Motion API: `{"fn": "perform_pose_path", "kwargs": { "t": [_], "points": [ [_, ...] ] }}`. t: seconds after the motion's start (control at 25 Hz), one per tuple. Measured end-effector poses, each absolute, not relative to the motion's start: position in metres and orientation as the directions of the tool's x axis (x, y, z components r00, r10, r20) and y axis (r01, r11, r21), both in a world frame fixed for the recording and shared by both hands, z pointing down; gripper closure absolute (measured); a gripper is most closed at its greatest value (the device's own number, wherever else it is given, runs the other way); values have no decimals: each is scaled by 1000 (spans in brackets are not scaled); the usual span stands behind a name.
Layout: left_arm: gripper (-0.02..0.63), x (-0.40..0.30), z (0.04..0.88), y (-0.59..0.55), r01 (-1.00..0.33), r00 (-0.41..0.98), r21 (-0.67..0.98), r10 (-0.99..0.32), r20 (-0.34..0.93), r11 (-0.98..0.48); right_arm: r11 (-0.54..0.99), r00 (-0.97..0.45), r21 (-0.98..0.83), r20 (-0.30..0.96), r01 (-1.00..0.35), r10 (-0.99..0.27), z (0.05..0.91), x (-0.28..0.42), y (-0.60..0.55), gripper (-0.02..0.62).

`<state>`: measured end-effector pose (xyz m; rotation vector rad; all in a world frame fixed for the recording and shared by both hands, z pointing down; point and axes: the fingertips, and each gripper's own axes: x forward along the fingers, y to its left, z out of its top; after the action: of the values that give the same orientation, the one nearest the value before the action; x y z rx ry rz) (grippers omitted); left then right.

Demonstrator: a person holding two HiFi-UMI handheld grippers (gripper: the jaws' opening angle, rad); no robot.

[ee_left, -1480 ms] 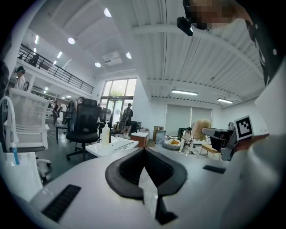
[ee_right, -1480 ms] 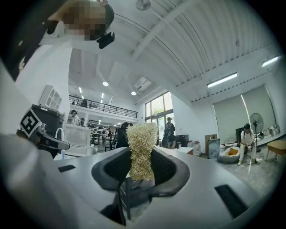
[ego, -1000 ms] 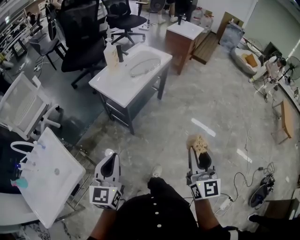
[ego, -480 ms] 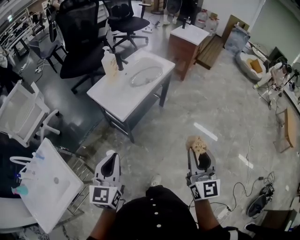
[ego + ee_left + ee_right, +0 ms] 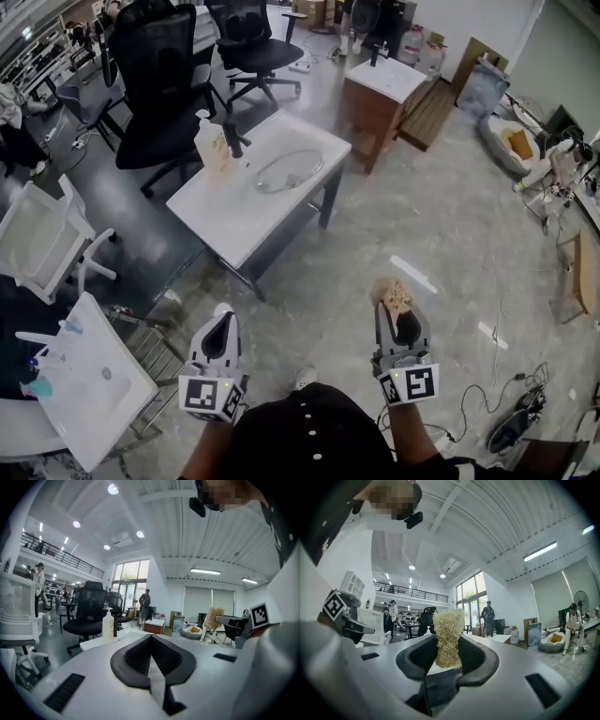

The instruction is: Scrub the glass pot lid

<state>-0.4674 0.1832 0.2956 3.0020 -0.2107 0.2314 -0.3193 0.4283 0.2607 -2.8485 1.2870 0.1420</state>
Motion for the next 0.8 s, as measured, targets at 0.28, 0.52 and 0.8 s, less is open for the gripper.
{"fn": "perform_pose_path", "kwargs": {
  "t": [0.28, 0.52, 0.8],
  "points": [
    [580, -439, 301, 185, -180, 974, 120, -159, 164, -976, -640, 637, 25, -66, -768, -768, 271, -284, 426, 451],
    [580, -433, 304, 186, -199, 970, 125, -176, 170, -972, -636, 634, 20, -61, -772, -771, 275, -273, 431, 451],
    [580, -426, 305, 194, -188, 971, 124, -165, 174, -974, -632, 631, 7, -63, -775, -773, 276, -268, 435, 451]
  ]
}}
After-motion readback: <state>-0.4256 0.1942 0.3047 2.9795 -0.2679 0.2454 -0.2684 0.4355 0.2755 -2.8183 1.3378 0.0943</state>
